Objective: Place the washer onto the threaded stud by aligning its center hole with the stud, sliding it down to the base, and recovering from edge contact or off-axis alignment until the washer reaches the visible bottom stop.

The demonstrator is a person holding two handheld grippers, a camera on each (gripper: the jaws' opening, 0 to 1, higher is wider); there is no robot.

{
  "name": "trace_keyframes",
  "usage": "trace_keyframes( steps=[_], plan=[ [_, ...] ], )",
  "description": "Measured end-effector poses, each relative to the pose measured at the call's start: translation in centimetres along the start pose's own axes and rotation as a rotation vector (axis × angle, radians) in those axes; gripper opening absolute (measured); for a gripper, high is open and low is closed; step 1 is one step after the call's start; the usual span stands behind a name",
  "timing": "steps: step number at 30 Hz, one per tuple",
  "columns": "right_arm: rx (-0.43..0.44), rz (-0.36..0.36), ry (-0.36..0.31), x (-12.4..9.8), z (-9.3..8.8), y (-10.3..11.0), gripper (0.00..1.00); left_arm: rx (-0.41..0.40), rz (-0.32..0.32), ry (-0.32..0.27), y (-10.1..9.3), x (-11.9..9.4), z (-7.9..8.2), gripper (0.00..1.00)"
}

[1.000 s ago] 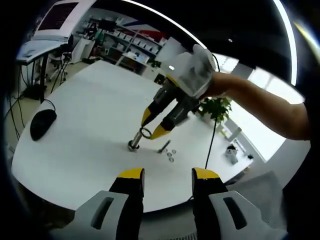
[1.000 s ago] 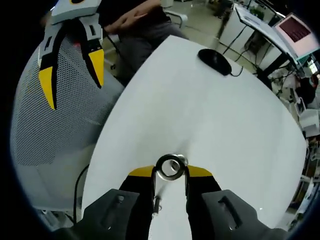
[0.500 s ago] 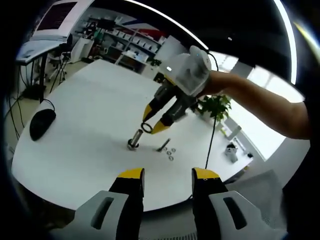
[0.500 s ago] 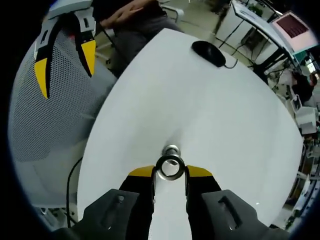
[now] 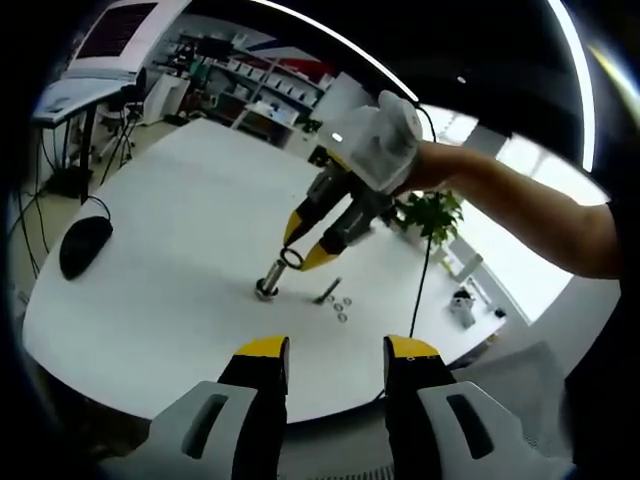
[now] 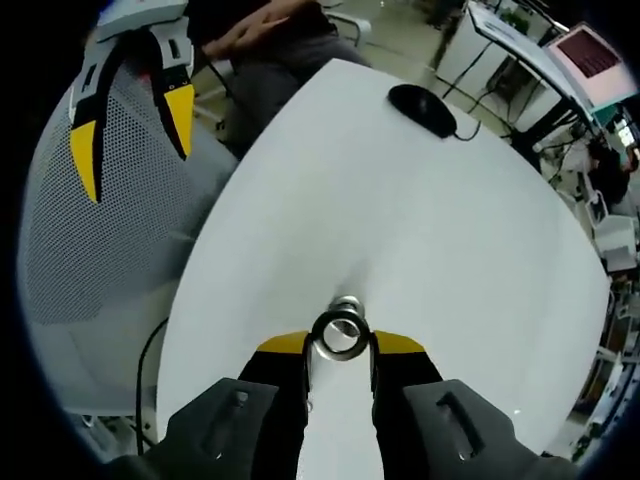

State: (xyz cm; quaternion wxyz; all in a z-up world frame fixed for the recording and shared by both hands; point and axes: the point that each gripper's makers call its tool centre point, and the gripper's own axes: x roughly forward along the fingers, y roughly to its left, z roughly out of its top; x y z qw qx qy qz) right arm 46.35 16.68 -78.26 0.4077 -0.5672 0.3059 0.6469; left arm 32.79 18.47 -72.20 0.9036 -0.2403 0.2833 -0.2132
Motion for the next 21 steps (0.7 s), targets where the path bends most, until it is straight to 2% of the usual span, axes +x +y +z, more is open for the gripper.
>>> trace_keyframes(
  steps=[21],
  plan=[
    [-0.002,0.007,0.019,1.1,-0.4,-0.3,0.23,-0.003,-0.003,-0.003,0.0,0.0,0.0,0.36]
  ],
)
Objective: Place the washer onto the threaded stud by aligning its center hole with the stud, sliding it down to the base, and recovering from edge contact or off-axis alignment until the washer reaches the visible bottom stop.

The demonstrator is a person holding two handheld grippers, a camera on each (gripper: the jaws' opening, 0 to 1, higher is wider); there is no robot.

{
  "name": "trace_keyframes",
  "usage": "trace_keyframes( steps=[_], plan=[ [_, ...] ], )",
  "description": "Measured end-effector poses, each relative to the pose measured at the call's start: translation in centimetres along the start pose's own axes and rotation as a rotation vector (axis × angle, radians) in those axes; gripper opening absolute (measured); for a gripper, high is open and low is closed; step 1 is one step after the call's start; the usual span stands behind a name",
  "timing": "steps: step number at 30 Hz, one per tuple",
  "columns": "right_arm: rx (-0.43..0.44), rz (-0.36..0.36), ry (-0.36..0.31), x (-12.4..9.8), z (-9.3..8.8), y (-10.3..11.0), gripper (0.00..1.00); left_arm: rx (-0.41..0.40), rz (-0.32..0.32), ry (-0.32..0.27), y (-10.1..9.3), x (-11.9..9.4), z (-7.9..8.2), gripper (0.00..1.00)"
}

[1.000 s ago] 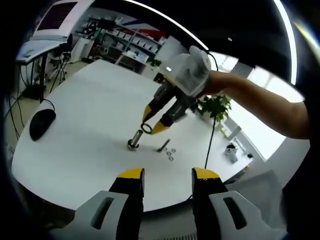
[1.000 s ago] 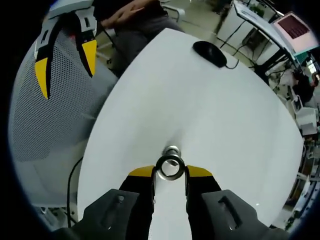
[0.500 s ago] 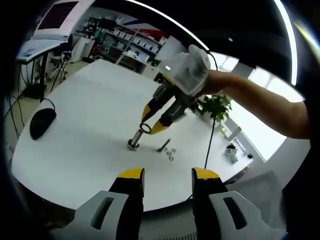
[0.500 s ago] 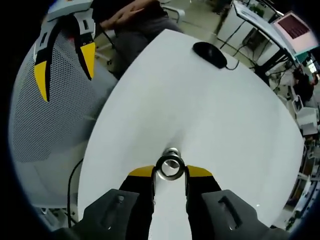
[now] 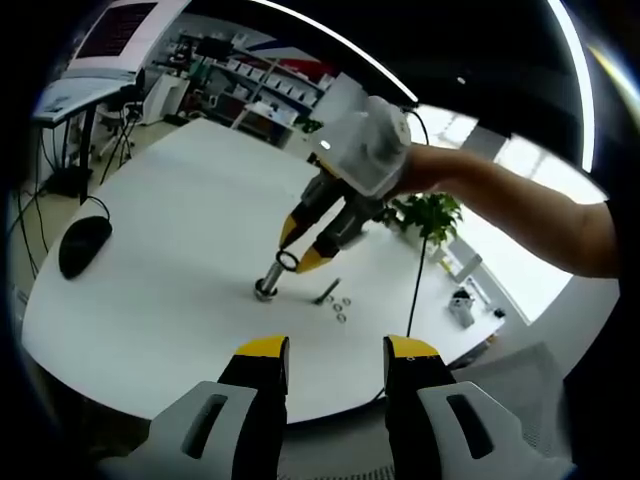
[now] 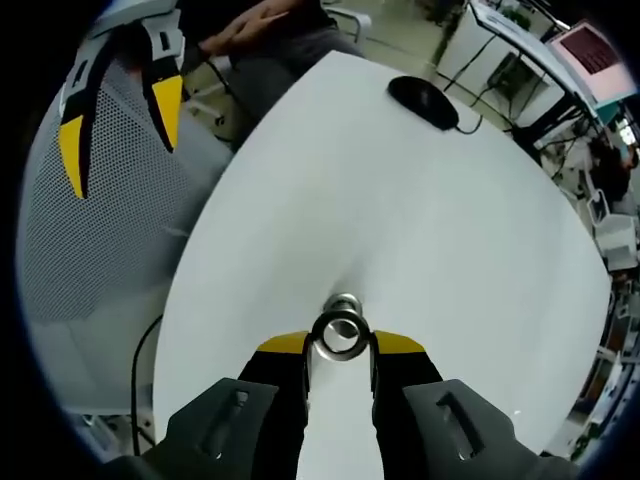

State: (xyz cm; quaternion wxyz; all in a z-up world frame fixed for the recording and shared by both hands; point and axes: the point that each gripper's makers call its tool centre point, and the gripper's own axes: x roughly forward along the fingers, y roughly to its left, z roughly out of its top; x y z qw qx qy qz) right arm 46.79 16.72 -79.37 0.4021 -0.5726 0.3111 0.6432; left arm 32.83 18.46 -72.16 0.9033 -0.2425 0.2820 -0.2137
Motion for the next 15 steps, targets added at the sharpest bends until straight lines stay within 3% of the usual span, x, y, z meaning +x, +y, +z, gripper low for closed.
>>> trace_keyframes(
  steps=[15],
  plan=[
    [-0.016,0.014,0.005,1.01,0.42,-0.15,0.23,-0.011,0.002,-0.001,0.08,0.00,0.03,0.35]
  ],
)
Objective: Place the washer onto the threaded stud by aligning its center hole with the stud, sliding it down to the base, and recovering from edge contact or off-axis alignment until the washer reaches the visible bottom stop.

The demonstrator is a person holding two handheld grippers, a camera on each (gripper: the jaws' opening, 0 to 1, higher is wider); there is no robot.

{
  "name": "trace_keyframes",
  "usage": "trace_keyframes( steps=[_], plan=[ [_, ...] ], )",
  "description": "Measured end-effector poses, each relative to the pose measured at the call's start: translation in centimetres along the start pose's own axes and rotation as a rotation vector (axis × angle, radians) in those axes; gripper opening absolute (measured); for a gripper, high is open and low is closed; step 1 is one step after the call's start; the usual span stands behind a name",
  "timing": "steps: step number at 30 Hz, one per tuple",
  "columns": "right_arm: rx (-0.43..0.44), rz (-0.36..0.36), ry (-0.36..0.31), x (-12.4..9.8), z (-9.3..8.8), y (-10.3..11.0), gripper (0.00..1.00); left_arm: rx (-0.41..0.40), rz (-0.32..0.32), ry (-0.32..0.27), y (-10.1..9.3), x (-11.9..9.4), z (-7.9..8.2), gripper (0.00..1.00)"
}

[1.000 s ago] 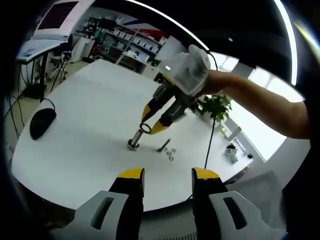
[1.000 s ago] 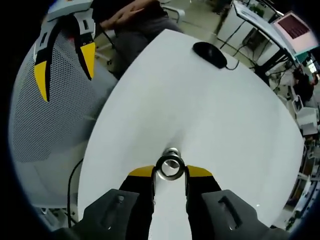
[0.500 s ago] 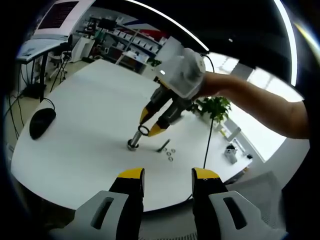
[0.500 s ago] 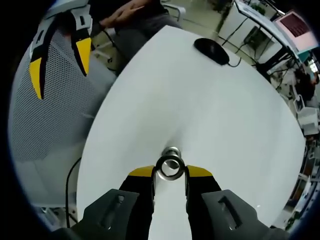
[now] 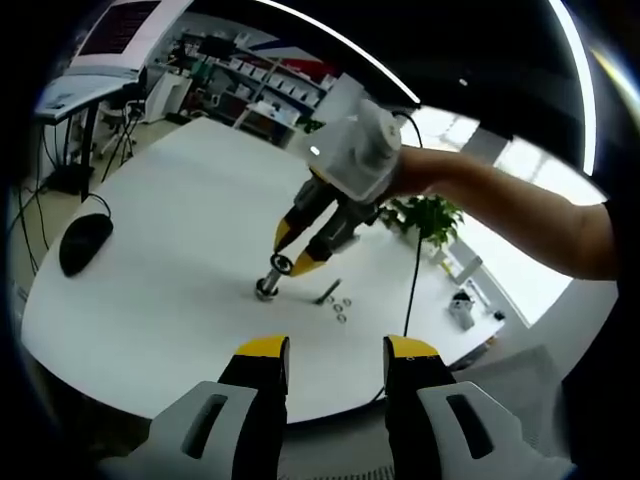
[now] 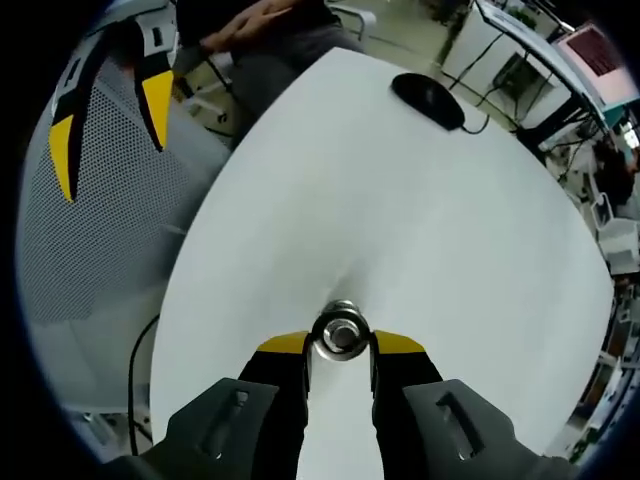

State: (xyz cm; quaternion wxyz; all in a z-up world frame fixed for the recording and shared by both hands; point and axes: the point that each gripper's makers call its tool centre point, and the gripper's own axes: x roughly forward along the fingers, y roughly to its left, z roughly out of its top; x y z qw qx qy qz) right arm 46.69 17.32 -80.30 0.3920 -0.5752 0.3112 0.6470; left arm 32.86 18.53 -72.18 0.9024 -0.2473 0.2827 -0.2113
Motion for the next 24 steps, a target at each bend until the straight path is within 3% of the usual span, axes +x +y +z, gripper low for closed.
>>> trace_keyframes(
  steps=[12,24],
  plan=[
    [-0.013,-0.002,0.032,1.5,-0.6,-0.1,0.23,-0.004,0.001,0.003,0.0,0.0,-0.1,0.35],
    [-0.001,0.008,0.023,2.9,-0.7,0.2,0.23,-0.010,0.004,0.004,0.1,0.1,-0.1,0.36]
  ],
)
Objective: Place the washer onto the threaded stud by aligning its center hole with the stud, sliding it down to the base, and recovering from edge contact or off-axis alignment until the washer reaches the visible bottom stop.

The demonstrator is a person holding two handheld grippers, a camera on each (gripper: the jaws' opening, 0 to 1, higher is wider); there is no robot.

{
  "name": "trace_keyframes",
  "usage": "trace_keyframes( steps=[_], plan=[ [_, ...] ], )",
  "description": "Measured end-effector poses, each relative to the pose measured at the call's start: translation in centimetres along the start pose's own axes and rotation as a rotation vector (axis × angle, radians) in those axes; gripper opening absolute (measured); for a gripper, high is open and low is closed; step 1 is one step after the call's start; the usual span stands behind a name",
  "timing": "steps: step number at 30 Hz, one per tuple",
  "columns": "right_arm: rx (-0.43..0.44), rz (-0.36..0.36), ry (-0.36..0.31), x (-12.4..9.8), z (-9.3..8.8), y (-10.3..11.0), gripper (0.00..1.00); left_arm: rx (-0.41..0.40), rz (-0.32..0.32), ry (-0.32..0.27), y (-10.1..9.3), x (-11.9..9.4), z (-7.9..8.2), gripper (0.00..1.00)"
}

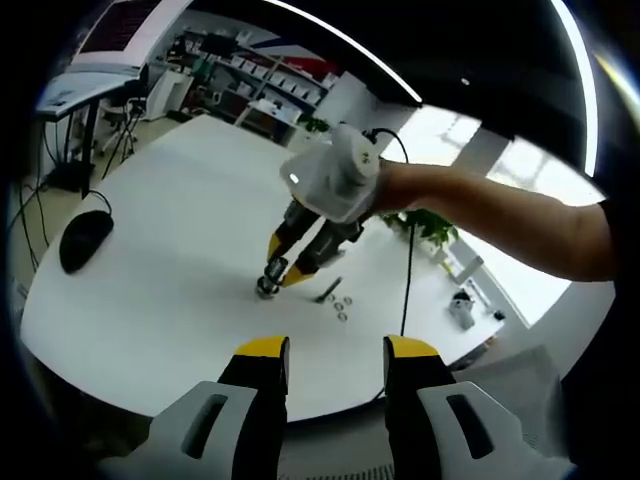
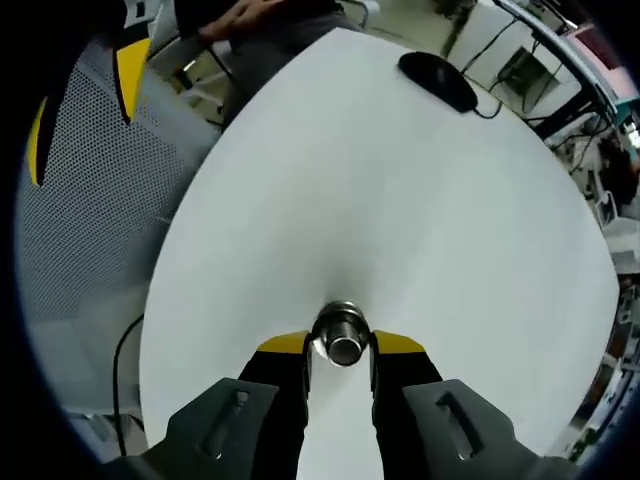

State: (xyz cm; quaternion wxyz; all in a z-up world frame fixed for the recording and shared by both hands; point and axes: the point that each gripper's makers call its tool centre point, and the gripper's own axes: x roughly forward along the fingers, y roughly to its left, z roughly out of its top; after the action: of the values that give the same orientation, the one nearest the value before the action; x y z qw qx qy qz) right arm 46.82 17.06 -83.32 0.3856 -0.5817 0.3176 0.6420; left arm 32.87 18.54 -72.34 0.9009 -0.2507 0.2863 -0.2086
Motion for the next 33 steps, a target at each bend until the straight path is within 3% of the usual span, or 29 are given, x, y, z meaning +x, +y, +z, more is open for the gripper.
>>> trace_keyframes(
  steps=[23,25,28,31,33],
  plan=[
    [0.067,-0.007,-0.019,2.4,-0.5,-0.1,0.25,-0.002,-0.001,0.005,0.0,0.0,0.0,0.36],
    [0.057,-0.035,-0.042,2.3,-0.3,-0.2,0.30,0.000,-0.001,0.006,0.0,0.0,-0.1,0.36],
    [0.059,-0.096,-0.041,1.5,-0.6,-0.5,0.47,0.003,-0.002,0.010,0.0,0.0,-0.1,0.36],
    [0.087,-0.134,-0.068,0.3,-0.6,-0.4,0.50,0.007,-0.003,0.014,0.0,0.1,-0.2,0.36],
    [0.135,-0.175,-0.121,-0.8,-0.3,-0.4,0.50,0.009,-0.003,0.015,-0.1,0.1,-0.2,0.36]
  ],
)
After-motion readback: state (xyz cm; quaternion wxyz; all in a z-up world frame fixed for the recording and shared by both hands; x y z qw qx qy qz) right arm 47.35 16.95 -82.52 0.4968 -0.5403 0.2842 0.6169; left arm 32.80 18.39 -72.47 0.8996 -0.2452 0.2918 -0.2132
